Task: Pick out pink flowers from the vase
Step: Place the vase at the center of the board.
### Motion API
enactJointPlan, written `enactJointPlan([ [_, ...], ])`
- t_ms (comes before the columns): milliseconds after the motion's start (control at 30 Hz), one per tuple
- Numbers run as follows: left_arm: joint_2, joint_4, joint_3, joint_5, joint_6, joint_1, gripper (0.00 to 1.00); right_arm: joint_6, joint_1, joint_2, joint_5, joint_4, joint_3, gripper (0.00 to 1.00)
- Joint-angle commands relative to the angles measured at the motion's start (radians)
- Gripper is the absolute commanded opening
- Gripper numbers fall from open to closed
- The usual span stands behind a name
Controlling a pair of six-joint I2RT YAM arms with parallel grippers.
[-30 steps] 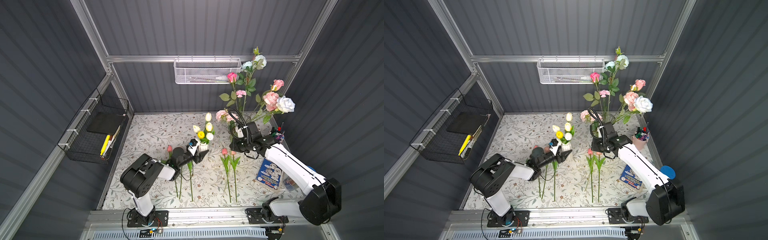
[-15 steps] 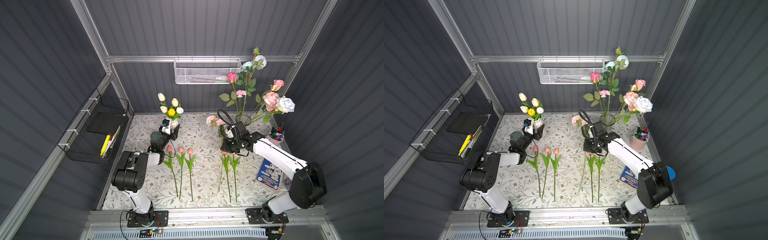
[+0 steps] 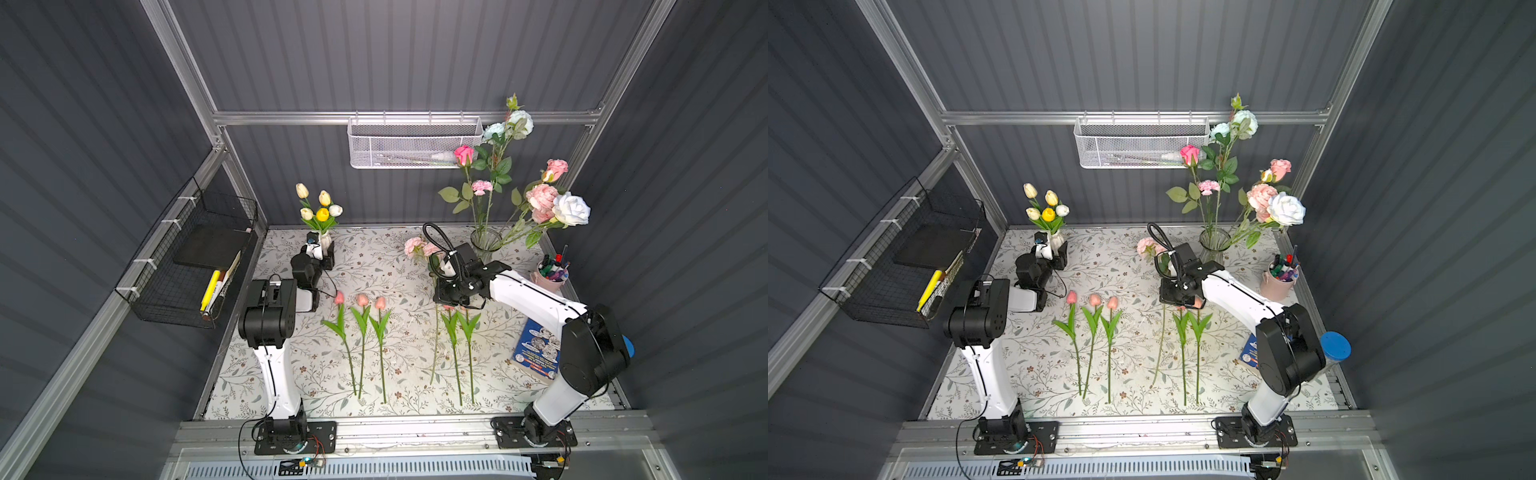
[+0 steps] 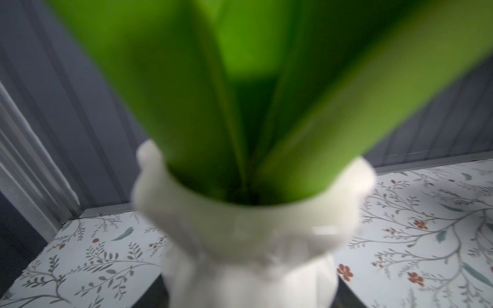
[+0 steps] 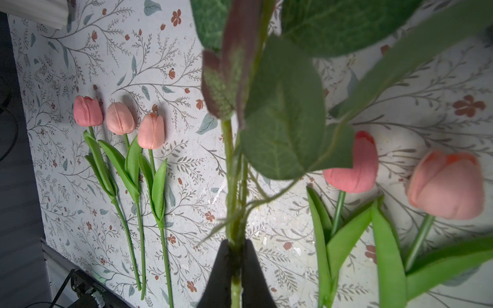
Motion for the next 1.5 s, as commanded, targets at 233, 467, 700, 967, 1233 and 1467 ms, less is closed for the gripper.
enactJointPlan([
  [233, 0.034, 0.152, 0.039, 0.027, -0.008, 0.029, 0.40, -0.018, 0.017, 0.098, 0.008, 0.070, -0.033, 0.00],
  [467, 0.040, 0.158, 0.027, 0.032, -0.011, 0.030, 0.41, -0.034, 0.019, 0.154, 0.040, 0.094, -0.078, 0.00],
  [700, 0.049, 0.166, 0.012, 0.028, -0.017, 0.031, 0.42, -0.053, 0.018, 0.175, 0.066, 0.075, -0.065, 0.24],
  [967, 0.069, 0.173, 0.008, 0.042, -0.019, 0.031, 0.45, -0.064, 0.018, 0.050, 0.143, 0.002, -0.041, 0.52],
  [1233, 0.081, 0.212, -0.029, 0.043, -0.027, 0.031, 0.68, -0.076, 0.018, -0.053, 0.153, -0.035, -0.030, 0.62],
  [1467, 0.038, 0.238, -0.072, 0.018, -0.041, 0.032, 0.99, -0.080, 0.019, -0.047, 0.141, -0.049, -0.035, 0.59],
])
